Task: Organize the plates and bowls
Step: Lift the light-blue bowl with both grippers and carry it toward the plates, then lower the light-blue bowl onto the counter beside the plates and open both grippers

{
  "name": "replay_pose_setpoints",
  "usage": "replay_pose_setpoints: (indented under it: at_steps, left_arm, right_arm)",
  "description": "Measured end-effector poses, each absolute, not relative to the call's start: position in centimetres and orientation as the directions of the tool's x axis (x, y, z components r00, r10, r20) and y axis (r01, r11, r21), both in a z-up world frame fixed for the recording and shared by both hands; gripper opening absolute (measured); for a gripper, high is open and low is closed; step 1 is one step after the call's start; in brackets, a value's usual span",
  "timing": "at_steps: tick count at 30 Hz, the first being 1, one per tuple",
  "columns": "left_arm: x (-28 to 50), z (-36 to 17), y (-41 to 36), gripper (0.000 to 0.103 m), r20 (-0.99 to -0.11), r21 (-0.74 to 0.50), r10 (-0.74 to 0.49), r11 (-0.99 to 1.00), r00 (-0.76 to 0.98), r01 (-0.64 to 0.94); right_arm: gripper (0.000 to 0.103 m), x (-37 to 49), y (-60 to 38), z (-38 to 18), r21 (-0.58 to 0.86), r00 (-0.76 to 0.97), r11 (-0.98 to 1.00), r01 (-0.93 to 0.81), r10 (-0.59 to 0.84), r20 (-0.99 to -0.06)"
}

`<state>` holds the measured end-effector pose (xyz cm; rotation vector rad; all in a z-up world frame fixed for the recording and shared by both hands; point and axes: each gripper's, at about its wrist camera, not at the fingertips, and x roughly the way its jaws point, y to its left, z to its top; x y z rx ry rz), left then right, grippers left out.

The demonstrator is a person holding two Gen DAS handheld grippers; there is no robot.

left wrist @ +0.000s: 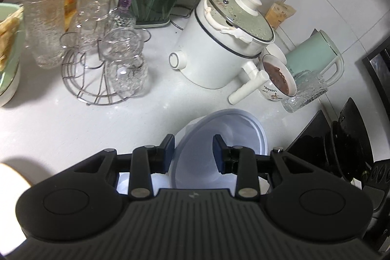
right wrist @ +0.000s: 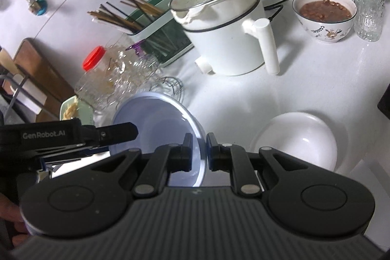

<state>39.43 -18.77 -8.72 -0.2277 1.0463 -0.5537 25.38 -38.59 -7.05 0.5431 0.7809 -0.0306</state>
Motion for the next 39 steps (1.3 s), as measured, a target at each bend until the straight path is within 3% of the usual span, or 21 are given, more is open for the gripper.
replay_pose_setpoints:
  at_steps: [28,30,35,39]
  left_arm:
    - [35.2,-14.2,-13.4,0.042,-0.850,-0.330,-0.356,0.934,0.388,0.134]
    - [35.2,-13.9,-13.0,0.049,-0.848,-0.323,-0.344,0.939,0.403,0.122]
    - [34.8,-12.5,-12.4,0.051,-0.836,-0.301,-0.331,0.943,0.438,0.138]
    - [34.4,-11.1,-12.6,0.051,-0.824,-0.293,-0.344,0.939,0.451,0.180]
  right_arm:
    - [0.017,26.6,-33.1,-11.6,0.389,0.561,0.919,0.070,0.286,-0.777]
    - [0.026,26.5,-33.1,-11.5,0.374,0.571,0.924,0.083,0.263,-0.778]
    - [0.041,25.5,-33.6,-10.5,0.365,0.613,0.925,0.104,0.229,-0.756]
    - [0.041,24.5,-33.7,-9.1,0.356,0.654,0.929,0.099,0.209,-0.727]
